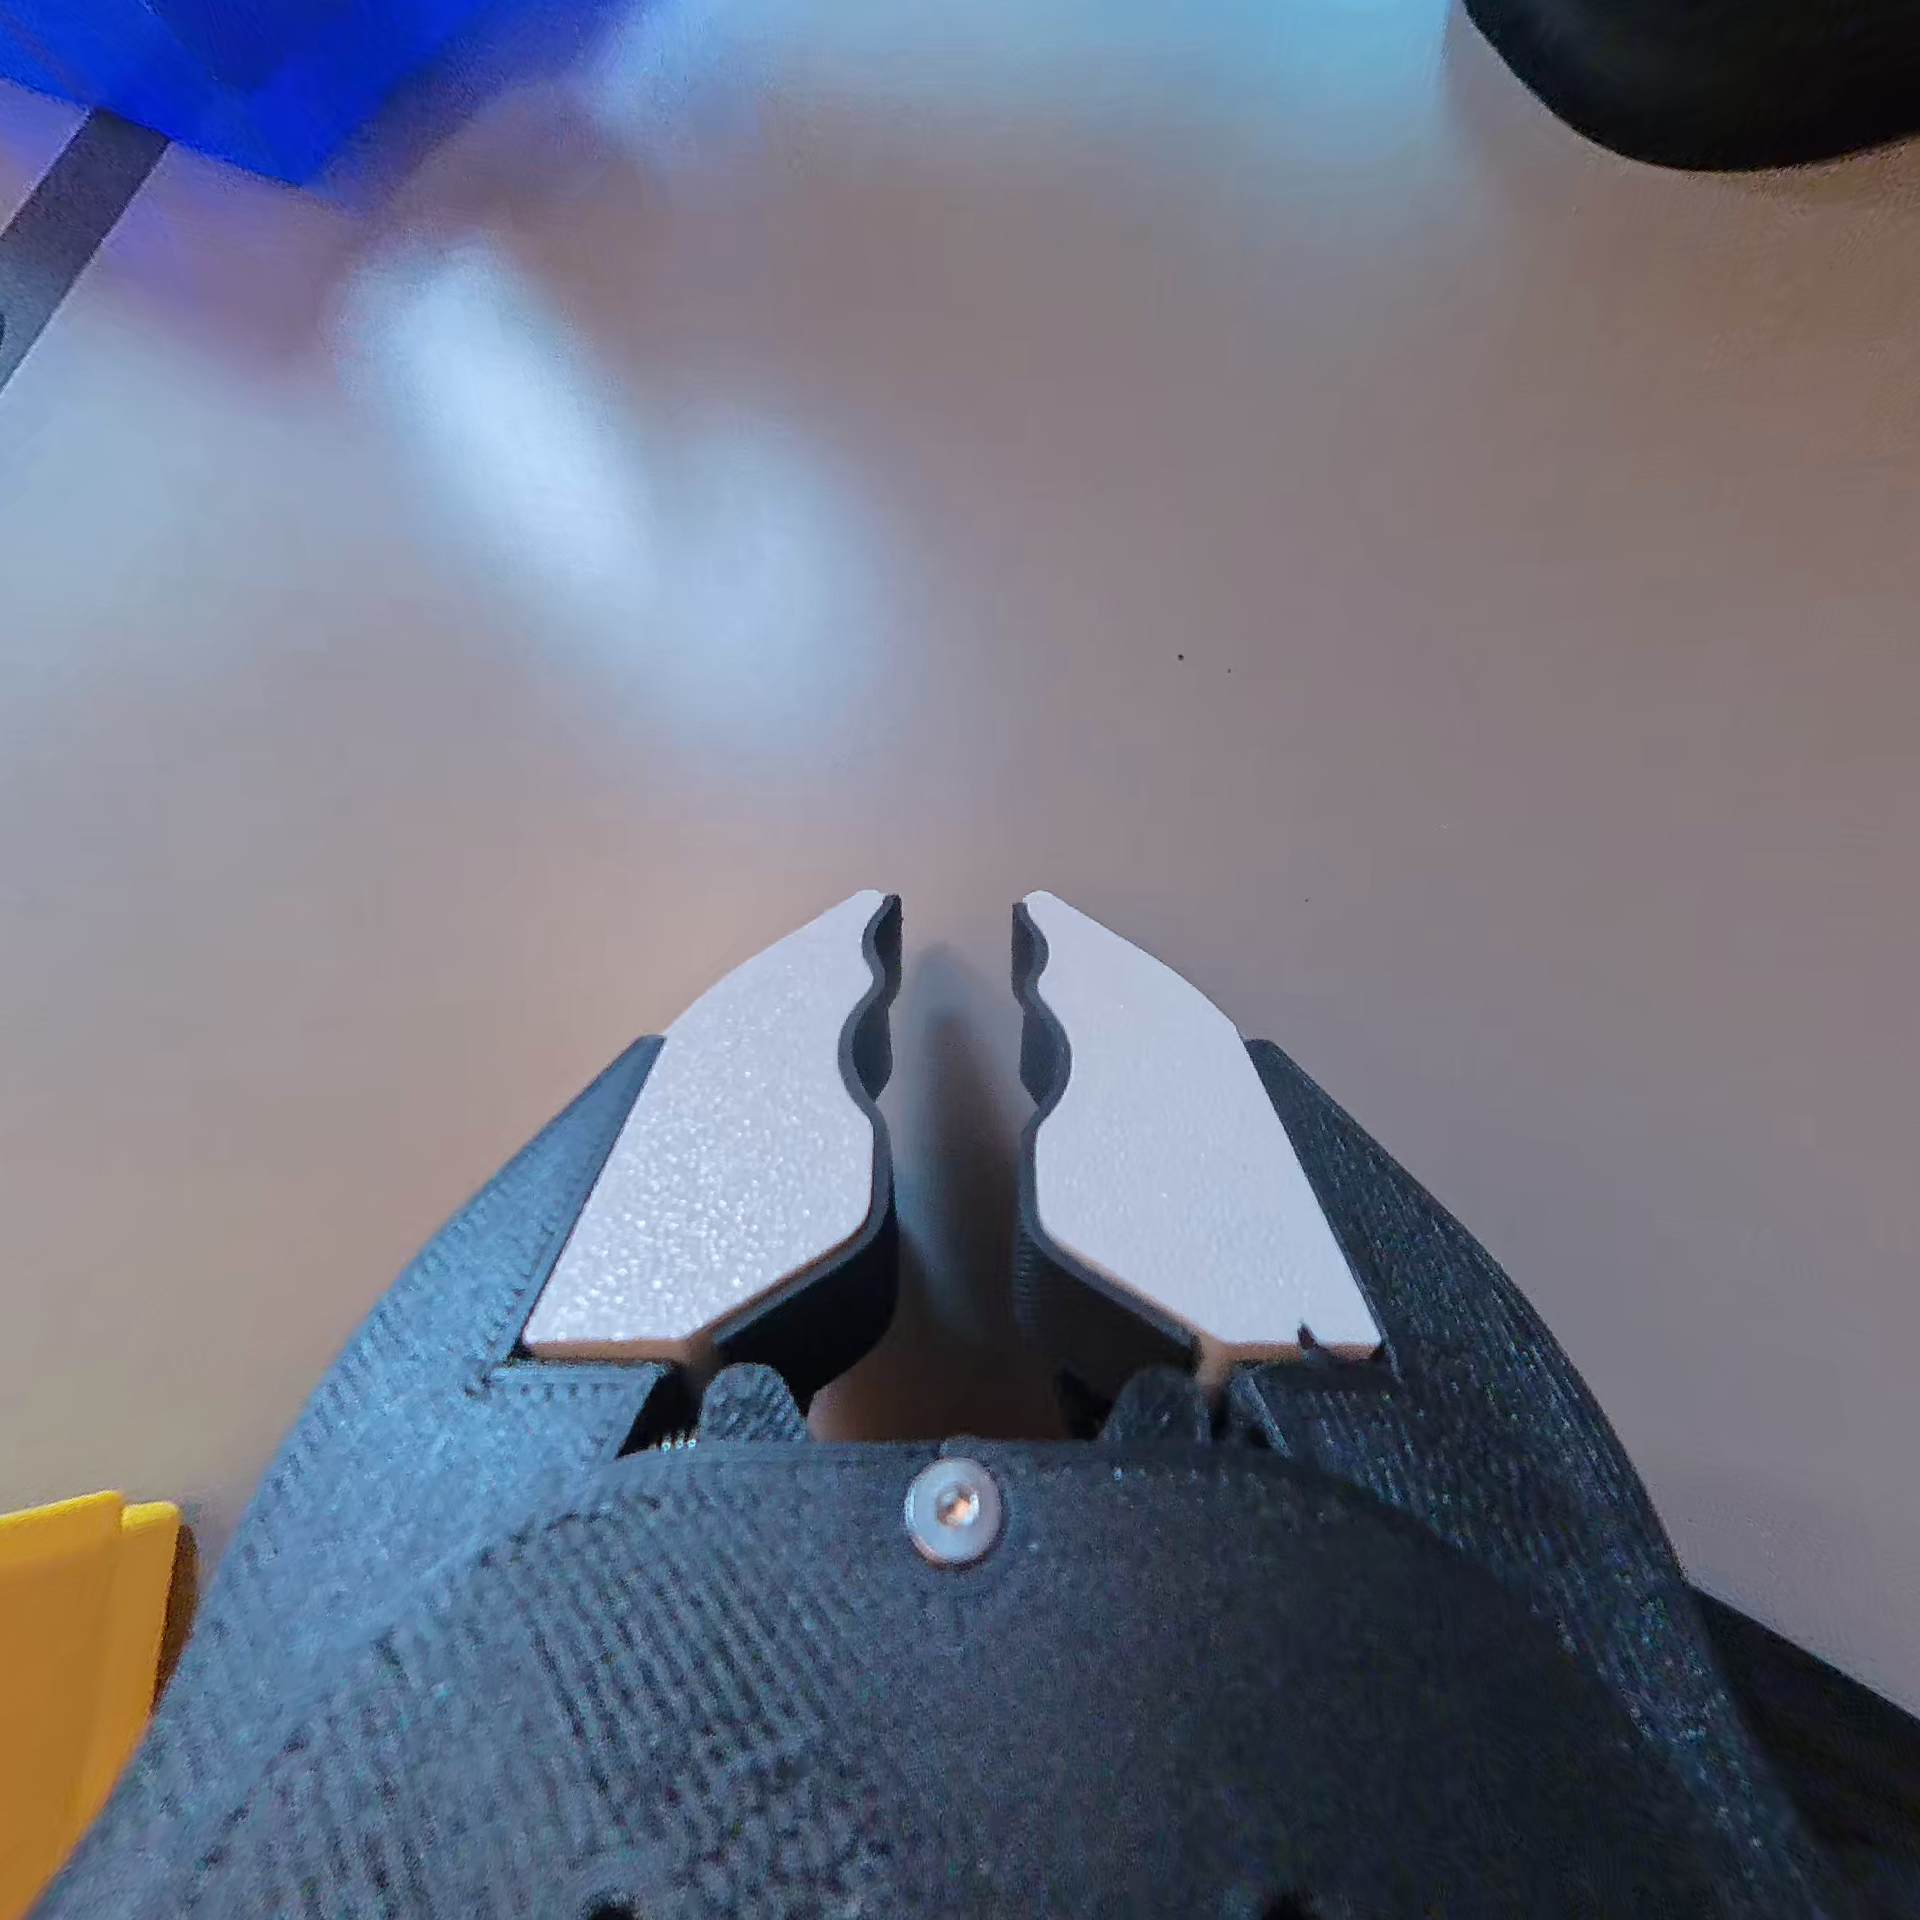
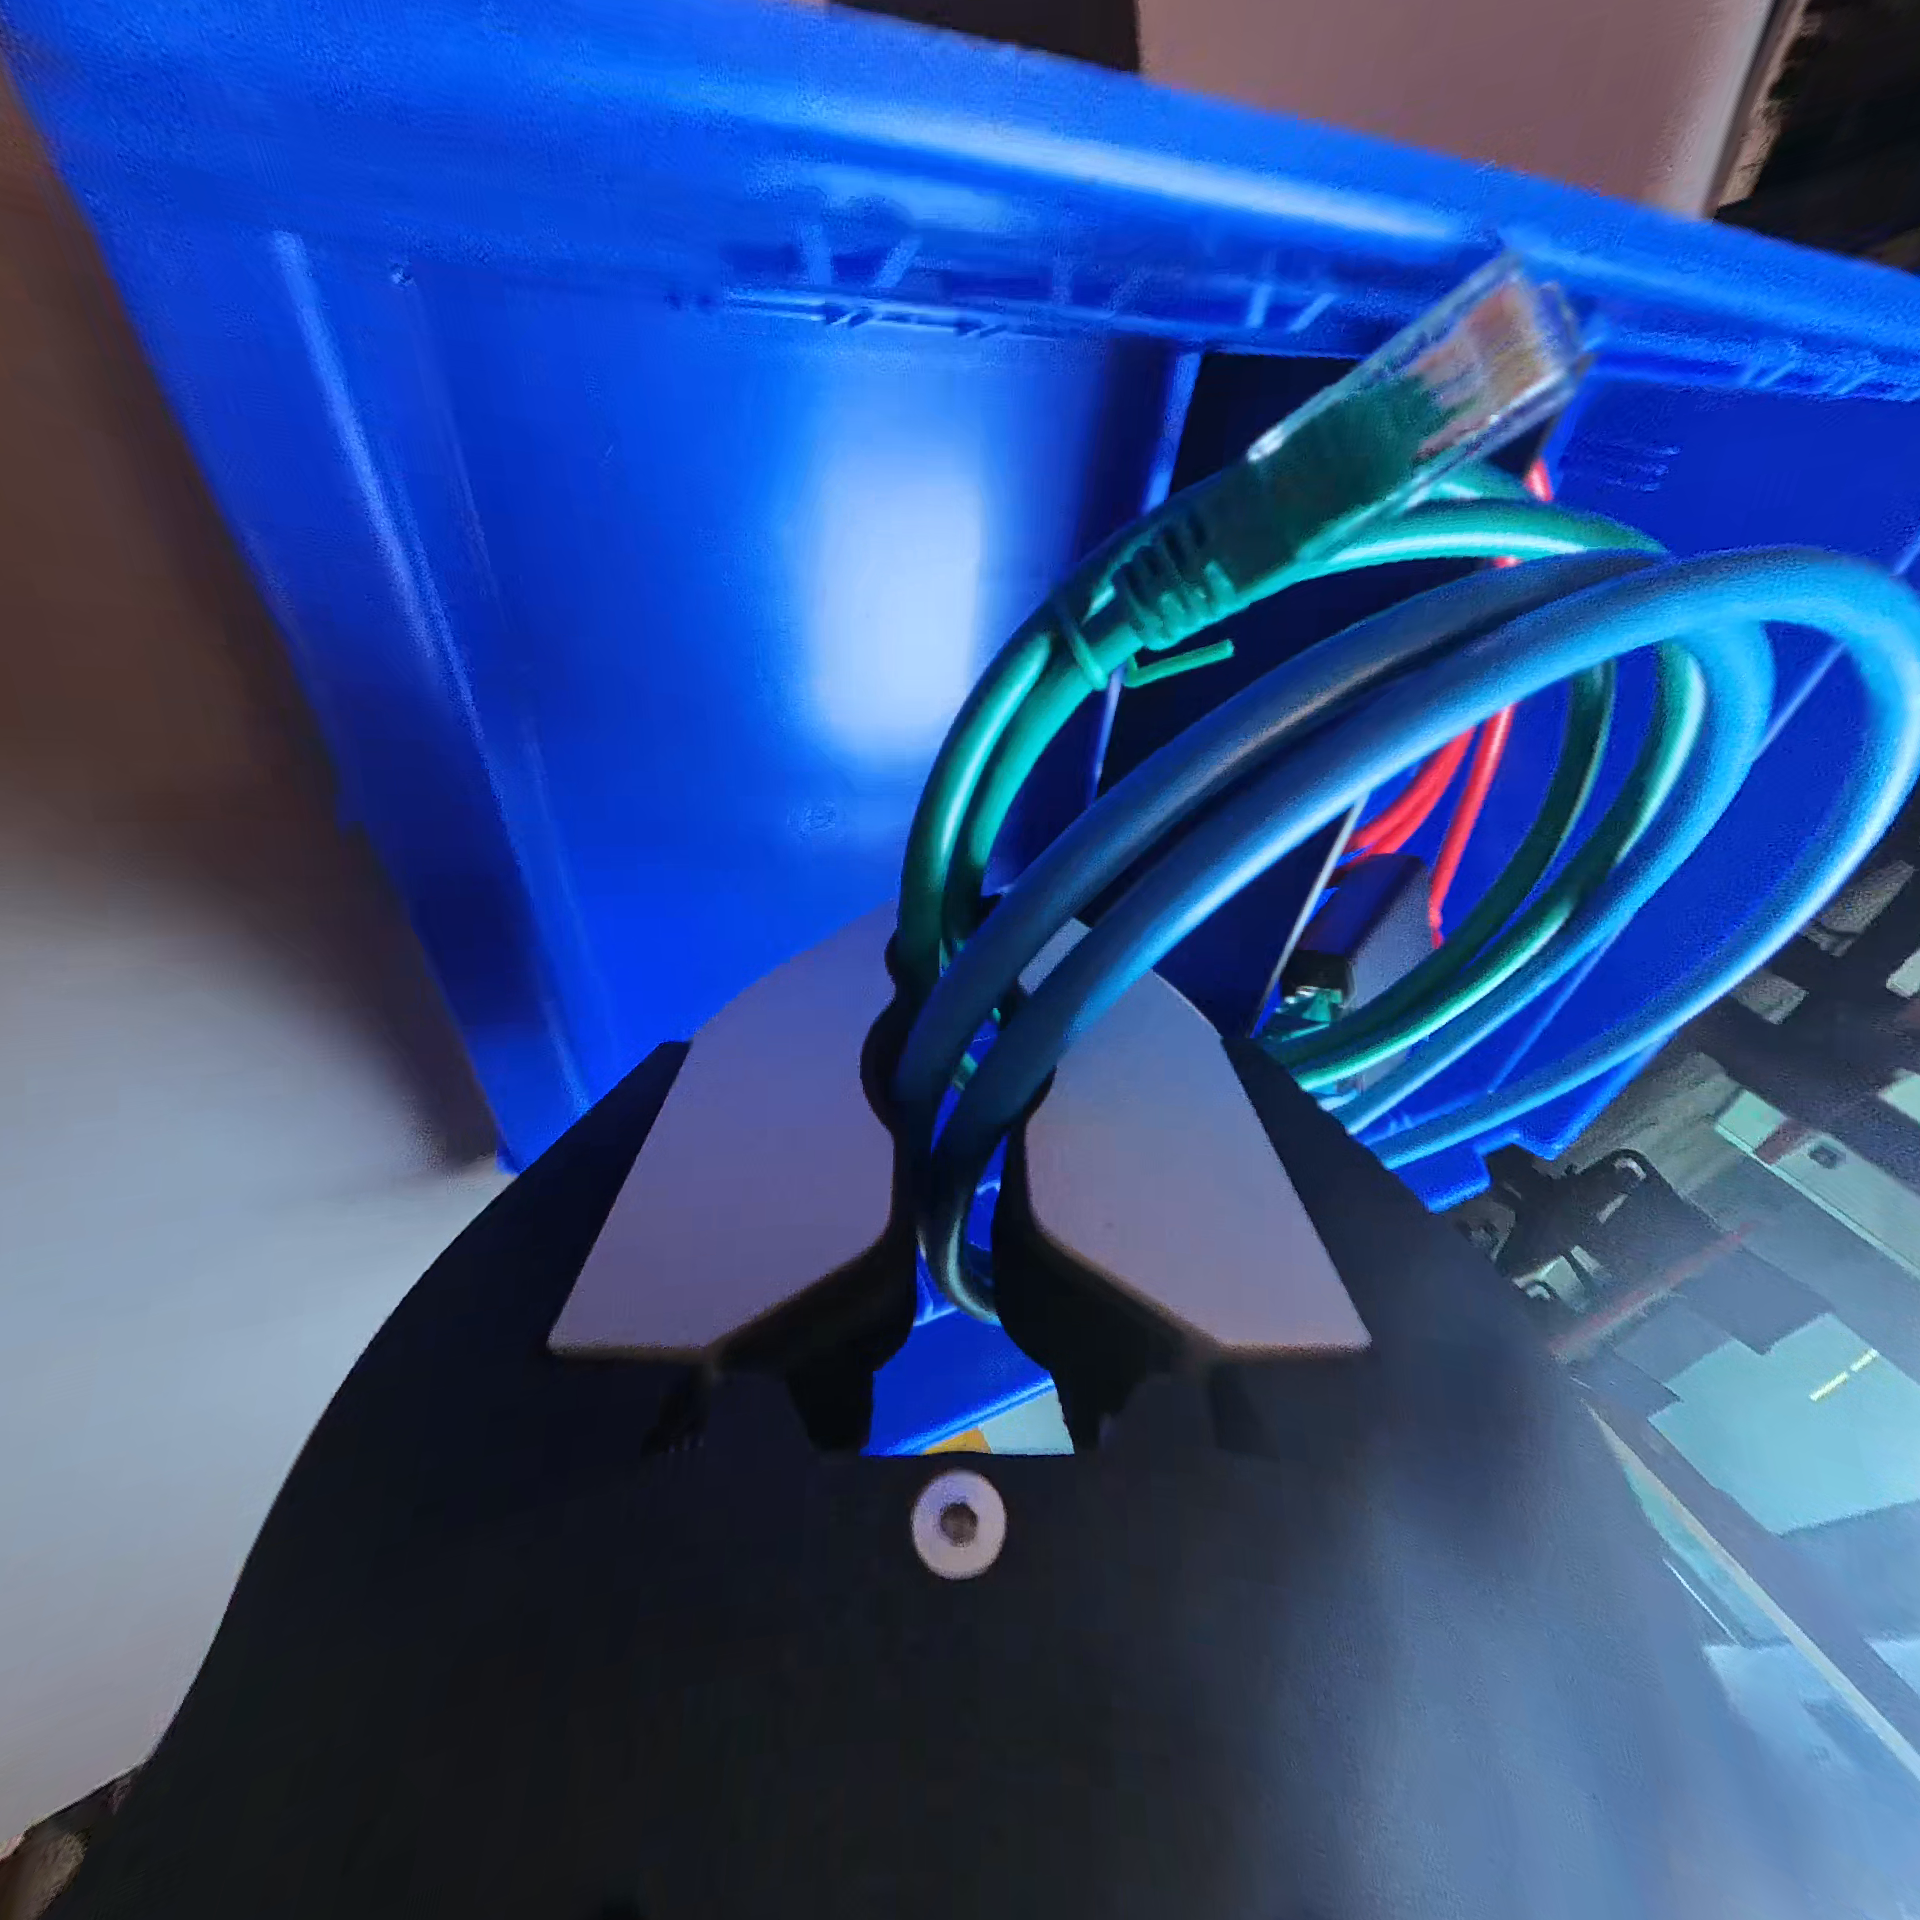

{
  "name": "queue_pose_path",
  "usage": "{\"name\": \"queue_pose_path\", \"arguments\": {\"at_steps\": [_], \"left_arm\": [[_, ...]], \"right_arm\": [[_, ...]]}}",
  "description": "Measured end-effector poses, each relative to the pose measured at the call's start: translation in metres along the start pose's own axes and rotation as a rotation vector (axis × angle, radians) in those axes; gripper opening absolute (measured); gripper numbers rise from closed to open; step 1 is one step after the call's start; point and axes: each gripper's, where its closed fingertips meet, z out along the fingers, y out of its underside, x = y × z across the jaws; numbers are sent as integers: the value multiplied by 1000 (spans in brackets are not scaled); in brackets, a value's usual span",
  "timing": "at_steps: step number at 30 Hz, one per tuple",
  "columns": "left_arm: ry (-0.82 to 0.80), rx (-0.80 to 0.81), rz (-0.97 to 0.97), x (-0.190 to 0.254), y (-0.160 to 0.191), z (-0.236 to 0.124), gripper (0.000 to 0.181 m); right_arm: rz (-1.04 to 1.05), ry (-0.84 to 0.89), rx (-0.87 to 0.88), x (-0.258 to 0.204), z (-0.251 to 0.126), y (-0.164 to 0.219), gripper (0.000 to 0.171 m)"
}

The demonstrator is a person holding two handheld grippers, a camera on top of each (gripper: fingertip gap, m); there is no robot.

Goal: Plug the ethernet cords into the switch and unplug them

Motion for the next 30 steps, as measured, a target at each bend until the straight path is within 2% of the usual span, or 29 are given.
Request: {"name": "queue_pose_path", "arguments": {"at_steps": [6, 11, 13, 17, 20, 22, 24, 27, 30], "left_arm": [[-3, -1, 4, 1, -1, 0, 20], [-7, 0, 16, 2, -3, -1, 20], [-5, 1, 18, 3, -3, -1, 20], [4, -10, 22, 5, -2, 1, 20], [3, -17, 26, 6, 0, 2, 20], [4, -20, 22, 6, 0, 2, 20], [5, -25, 17, 5, 2, 3, 20], [9, -22, 12, 5, 2, 3, 20], [12, -18, 7, 5, 2, 3, 20]], "right_arm": [[-105, -111, -30, -50, -19, 6, 11], [-158, -320, 45, -104, -65, 2, 10], [-143, -346, 95, -107, -84, 2, 9], [-30, -181, 133, -61, -95, 10, 10], [104, -19, 190, -14, -94, 5, 12], [189, 26, 206, 4, -87, 0, 13], [221, 9, 140, 5, -66, -2, 12], [138, 11, 20, -8, -34, -7, 12], [91, 168, -76, 3, -24, -9, 17]]}}
